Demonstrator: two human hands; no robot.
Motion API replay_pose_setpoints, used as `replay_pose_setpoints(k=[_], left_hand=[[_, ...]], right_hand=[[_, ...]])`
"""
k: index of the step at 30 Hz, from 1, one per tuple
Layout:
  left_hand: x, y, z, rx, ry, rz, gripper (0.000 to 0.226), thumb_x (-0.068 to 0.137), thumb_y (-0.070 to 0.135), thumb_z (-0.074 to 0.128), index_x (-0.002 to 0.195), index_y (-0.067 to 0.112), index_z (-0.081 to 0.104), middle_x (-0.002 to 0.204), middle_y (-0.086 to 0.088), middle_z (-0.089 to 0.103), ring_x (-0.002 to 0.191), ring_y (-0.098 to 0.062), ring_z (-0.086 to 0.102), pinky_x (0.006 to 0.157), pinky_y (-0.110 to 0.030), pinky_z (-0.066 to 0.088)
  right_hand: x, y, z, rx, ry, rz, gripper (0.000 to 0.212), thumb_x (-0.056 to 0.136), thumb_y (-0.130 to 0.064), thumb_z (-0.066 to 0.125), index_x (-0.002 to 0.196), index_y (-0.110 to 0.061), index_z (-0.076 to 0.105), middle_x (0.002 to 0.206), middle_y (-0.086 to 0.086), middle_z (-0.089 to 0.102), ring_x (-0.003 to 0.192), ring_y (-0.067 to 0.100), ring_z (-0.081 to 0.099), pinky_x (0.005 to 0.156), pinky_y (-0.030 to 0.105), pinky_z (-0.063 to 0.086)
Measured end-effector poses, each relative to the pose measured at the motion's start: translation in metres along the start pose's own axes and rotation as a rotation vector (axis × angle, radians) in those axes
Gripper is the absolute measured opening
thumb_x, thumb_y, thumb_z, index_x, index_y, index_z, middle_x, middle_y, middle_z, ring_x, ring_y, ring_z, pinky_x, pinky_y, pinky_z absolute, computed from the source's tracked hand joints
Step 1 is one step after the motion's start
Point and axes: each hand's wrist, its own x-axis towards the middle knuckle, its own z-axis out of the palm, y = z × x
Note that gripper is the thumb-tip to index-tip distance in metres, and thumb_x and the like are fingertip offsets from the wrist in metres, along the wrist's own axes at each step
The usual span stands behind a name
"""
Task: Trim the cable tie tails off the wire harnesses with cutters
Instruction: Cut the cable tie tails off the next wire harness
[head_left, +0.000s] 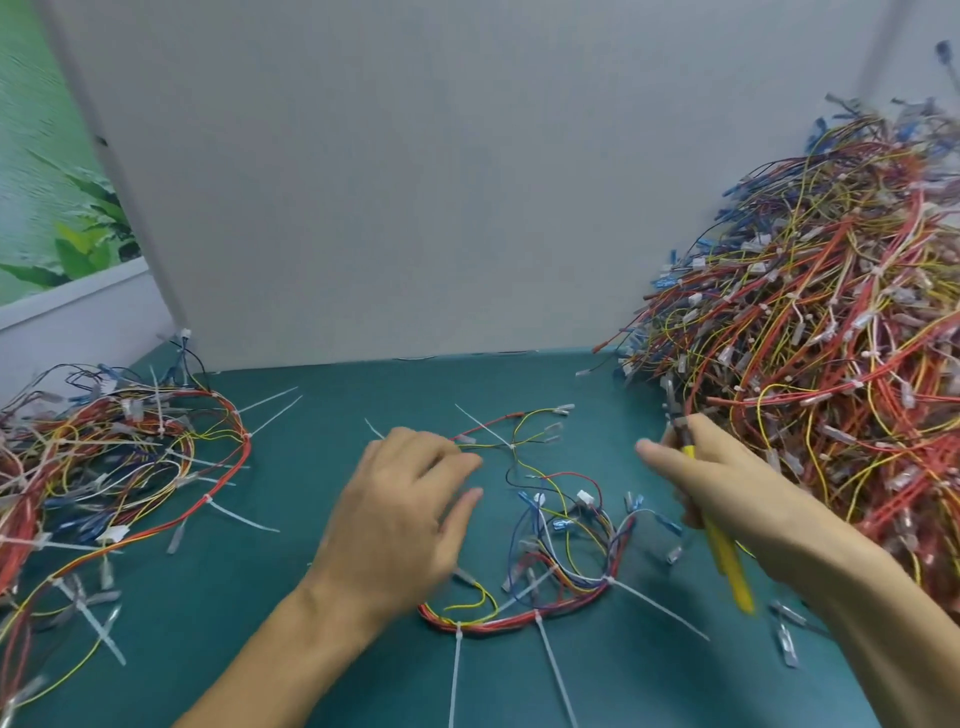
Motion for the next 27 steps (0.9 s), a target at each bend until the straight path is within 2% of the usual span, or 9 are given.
replay_pose_setpoints(k=[3,5,8,10,13,16,19,21,27], left_hand=[[0.006,0.044,0.01,-0.041,-0.146,0.287,0.004,0.077,0.017,0.067,0.077,0.013,0.069,0.08,-0.001,0.063,0.07,-0.024,0.055,0.062,-0.032,0.045],[0.005,0.065,0.022,0.03,-0.306,0.41,0.005,0.071,0.019,0.069,0.075,0.02,0.067,0.078,0.003,0.061,0.07,-0.02,0.053,0.059,-0.029,0.041],[-0.001,0.083,0.044,0.195,-0.462,0.476,0.015,0.071,0.026,0.056,0.081,0.027,0.067,0.077,0.01,0.059,0.073,-0.013,0.053,0.06,-0.023,0.04],[-0.003,0.089,0.056,0.216,-0.502,0.442,0.021,0.078,0.028,0.049,0.087,0.031,0.068,0.079,0.013,0.059,0.074,-0.01,0.055,0.06,-0.021,0.041],[-0.002,0.091,0.067,0.182,-0.532,0.405,0.011,0.075,0.039,0.061,0.077,0.032,0.068,0.076,0.013,0.059,0.071,-0.009,0.056,0.056,-0.02,0.039],[-0.003,0.089,0.067,0.058,-0.475,0.291,0.012,0.075,0.032,0.056,0.071,0.023,0.062,0.073,0.011,0.053,0.066,-0.007,0.051,0.05,-0.022,0.034],[-0.012,0.076,0.073,-0.136,-0.408,0.142,0.026,0.089,0.022,0.039,0.093,0.01,0.061,0.089,0.001,0.056,0.081,-0.015,0.052,0.064,-0.03,0.046],[-0.017,0.068,0.072,-0.243,-0.383,0.097,0.021,0.092,0.019,0.048,0.097,0.007,0.066,0.098,-0.009,0.061,0.09,-0.027,0.058,0.075,-0.038,0.05],[-0.018,0.053,0.065,-0.597,-0.285,-0.219,0.007,0.08,0.025,0.07,0.08,0.018,0.069,0.077,0.004,0.067,0.073,-0.007,0.058,0.07,-0.016,0.043]], right_hand=[[0.001,0.004,-0.001,-0.153,-0.069,0.06,0.04,0.073,-0.037,0.071,0.101,-0.029,0.044,0.086,0.008,0.049,0.074,0.02,0.05,0.068,0.037,0.041],[-0.001,0.002,-0.001,-0.184,-0.072,0.037,0.054,0.06,-0.039,0.066,0.108,-0.024,0.045,0.084,0.006,0.044,0.074,0.02,0.045,0.067,0.036,0.038],[-0.002,0.004,0.003,-0.252,-0.058,-0.026,0.041,0.064,-0.027,0.069,0.1,-0.019,0.051,0.073,0.002,0.04,0.063,0.015,0.039,0.06,0.034,0.035],[-0.001,0.006,0.007,-0.352,-0.031,-0.048,0.03,0.069,-0.021,0.072,0.093,-0.018,0.055,0.068,0.001,0.046,0.059,0.014,0.041,0.056,0.032,0.036],[0.001,0.008,0.012,-0.485,-0.02,-0.107,0.023,0.072,-0.021,0.071,0.091,-0.011,0.063,0.072,0.012,0.059,0.061,0.016,0.045,0.057,0.031,0.036],[0.0,0.009,0.013,-0.468,-0.039,-0.174,0.018,0.077,-0.018,0.066,0.094,-0.014,0.064,0.077,0.015,0.062,0.063,0.022,0.047,0.059,0.032,0.04],[-0.002,0.01,0.013,-0.448,-0.07,-0.228,0.017,0.083,-0.02,0.063,0.099,-0.024,0.063,0.077,0.007,0.064,0.072,0.025,0.056,0.067,0.034,0.046],[-0.003,0.01,0.013,-0.496,-0.098,-0.255,0.022,0.086,-0.025,0.062,0.107,-0.031,0.062,0.079,0.003,0.062,0.075,0.021,0.056,0.07,0.033,0.044],[-0.009,0.006,-0.002,-0.652,-0.06,-0.367,0.034,0.085,-0.025,0.061,0.119,-0.025,0.059,0.094,-0.006,0.067,0.09,0.016,0.062,0.082,0.033,0.049]])
